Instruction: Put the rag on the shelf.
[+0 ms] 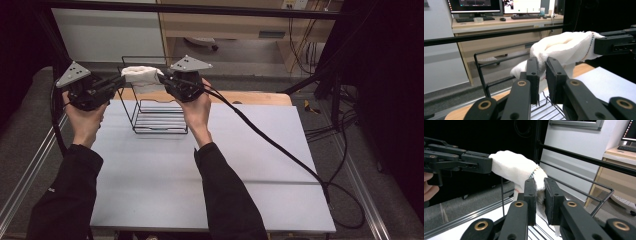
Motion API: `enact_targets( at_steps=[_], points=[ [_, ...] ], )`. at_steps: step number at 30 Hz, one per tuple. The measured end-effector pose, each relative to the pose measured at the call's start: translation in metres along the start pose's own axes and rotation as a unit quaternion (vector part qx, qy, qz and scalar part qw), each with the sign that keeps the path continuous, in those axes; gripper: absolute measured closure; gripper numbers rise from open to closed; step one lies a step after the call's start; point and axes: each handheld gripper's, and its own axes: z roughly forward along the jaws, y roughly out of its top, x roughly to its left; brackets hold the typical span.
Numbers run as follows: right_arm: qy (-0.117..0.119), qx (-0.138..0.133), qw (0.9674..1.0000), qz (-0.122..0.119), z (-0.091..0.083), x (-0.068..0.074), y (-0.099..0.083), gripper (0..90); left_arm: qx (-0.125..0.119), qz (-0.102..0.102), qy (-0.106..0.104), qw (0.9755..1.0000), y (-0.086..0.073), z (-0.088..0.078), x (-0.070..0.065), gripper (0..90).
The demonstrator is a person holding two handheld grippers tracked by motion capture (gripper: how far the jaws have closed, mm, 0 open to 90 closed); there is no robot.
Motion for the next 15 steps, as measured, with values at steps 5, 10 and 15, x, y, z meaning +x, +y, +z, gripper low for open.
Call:
enact_targets(
  at_steps=[5,10,15],
  points=[
    [0.001,0.005,1.0000,-0.002,-0.001,0.001,-0.006,81.0,0.018,0.000,-0.003,0.9998,-0.001,-0.003,-0.003,79.0],
    [0.001,0.007,1.0000,-0.004,-0.001,0.002,-0.009,81.1,0.022,0.004,0.003,0.9997,0.013,-0.012,-0.001,75.6],
    [0.001,0.005,1.0000,-0.004,-0.001,0.003,-0.010,81.2,0.027,-0.004,0.011,0.9996,0.031,-0.011,0.004,79.0]
  ],
)
